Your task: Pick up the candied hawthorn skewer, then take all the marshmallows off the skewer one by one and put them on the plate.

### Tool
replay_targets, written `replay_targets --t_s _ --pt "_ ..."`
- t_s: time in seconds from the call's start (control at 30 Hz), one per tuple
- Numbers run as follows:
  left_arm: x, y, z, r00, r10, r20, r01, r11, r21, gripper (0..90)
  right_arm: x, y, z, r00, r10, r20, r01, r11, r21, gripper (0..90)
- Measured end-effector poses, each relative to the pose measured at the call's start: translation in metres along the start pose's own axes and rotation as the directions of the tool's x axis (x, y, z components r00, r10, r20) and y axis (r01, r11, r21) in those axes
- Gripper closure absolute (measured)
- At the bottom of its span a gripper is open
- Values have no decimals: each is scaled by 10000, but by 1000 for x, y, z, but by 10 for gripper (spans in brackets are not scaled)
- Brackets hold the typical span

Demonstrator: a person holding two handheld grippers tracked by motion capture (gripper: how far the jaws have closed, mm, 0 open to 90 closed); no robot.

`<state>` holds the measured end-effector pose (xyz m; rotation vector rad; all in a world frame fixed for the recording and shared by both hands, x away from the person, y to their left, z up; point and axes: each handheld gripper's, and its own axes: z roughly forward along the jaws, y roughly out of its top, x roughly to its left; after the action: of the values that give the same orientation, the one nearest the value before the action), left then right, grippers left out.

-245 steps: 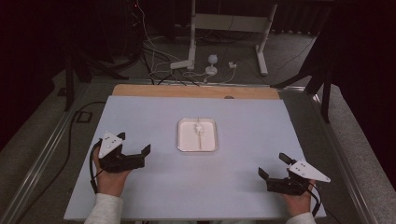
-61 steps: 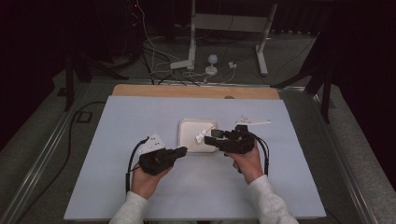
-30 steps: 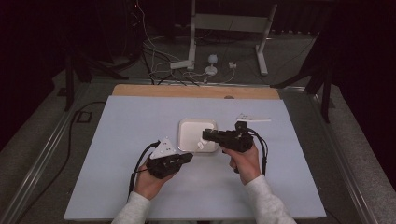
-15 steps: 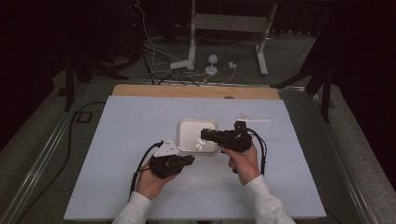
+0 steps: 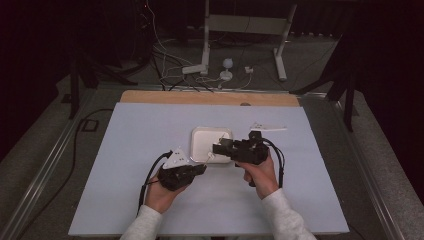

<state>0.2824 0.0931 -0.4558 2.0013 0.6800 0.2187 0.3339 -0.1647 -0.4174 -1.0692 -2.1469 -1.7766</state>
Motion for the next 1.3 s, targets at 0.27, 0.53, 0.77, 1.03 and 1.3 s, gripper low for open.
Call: replay_targets --t_s 0.27,0.53,0.77,1.03,1.3 --pt "-1 0 -1 9999 69 -117 -69 10000 -15 900 4 -2 4 9995 -327 -6 327 9990 294 657" --pt "-1 -1 1 9995 202 -242 -200 9998 58 900 4 0 3 9992 -299 283 285 9983 499 702" --pt "-1 -2 1 9993 213 -291 -212 9998 45 900 6 2 1 9982 -396 443 376 9983 446 732" --pt "1 -4 2 9984 270 -501 -259 9994 221 900 2 2 3 9983 -212 551 190 9990 403 748" --pt "5 -5 5 9978 136 -656 -105 9988 480 900 -11 3 3 9973 508 521 -519 9985 193 765"
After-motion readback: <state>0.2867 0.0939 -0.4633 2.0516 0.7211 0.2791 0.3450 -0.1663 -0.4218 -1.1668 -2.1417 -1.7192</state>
